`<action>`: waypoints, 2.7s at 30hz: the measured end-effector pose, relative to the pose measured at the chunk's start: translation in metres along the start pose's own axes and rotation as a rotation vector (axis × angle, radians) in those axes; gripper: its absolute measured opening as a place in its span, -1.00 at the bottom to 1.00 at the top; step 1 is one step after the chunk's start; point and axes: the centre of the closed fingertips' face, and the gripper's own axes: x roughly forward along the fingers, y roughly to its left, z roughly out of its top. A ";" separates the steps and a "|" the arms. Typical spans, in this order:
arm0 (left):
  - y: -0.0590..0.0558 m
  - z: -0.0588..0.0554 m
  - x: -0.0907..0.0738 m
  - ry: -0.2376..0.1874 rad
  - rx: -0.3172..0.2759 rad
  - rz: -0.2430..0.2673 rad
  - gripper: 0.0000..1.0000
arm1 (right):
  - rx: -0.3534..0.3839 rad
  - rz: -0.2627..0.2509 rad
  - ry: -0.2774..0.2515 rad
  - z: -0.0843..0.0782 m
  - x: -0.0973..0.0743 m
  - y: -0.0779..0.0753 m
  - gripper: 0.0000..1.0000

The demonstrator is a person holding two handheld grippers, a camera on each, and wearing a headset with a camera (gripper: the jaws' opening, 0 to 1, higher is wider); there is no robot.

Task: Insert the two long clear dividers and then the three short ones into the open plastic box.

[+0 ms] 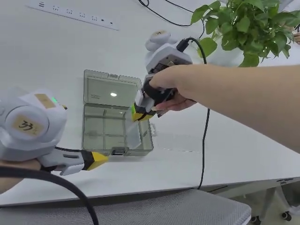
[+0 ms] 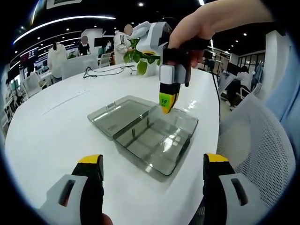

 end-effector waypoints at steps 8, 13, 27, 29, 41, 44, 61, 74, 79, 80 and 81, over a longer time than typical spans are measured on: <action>-0.001 -0.001 0.000 0.001 0.000 -0.002 0.79 | -0.003 -0.007 -0.013 -0.006 0.001 0.006 -0.96; -0.001 -0.002 0.001 0.003 0.002 -0.002 0.79 | -0.011 -0.018 -0.013 0.002 0.005 0.002 -0.96; 0.003 -0.006 -0.001 0.010 -0.011 0.007 0.79 | -0.049 -0.044 -0.005 0.006 0.020 -0.002 -0.95; 0.003 -0.007 -0.001 0.012 -0.012 0.007 0.79 | -0.054 -0.049 -0.007 0.009 0.024 -0.004 -0.95; 0.005 -0.008 0.001 0.017 -0.017 0.011 0.79 | -0.070 -0.059 -0.012 0.002 0.023 -0.003 -0.95; 0.005 -0.007 0.000 0.016 -0.019 0.013 0.79 | -0.078 -0.066 -0.024 0.002 0.023 -0.004 -0.96; 0.005 -0.007 -0.003 0.026 -0.005 0.017 0.79 | -0.132 -0.037 -0.047 0.005 0.024 0.000 -0.91; 0.002 -0.005 -0.003 0.030 0.000 0.016 0.79 | -0.130 0.080 -0.122 0.008 0.024 0.018 -0.40; 0.003 -0.005 -0.005 0.032 -0.002 0.022 0.80 | -0.127 0.125 -0.151 0.009 0.024 0.025 -0.12; 0.003 -0.005 -0.006 0.033 -0.004 0.024 0.80 | -0.132 0.149 -0.153 0.007 0.024 0.029 -0.07; 0.004 -0.005 -0.006 0.034 -0.004 0.026 0.80 | -0.120 0.152 -0.166 0.008 0.023 0.029 -0.02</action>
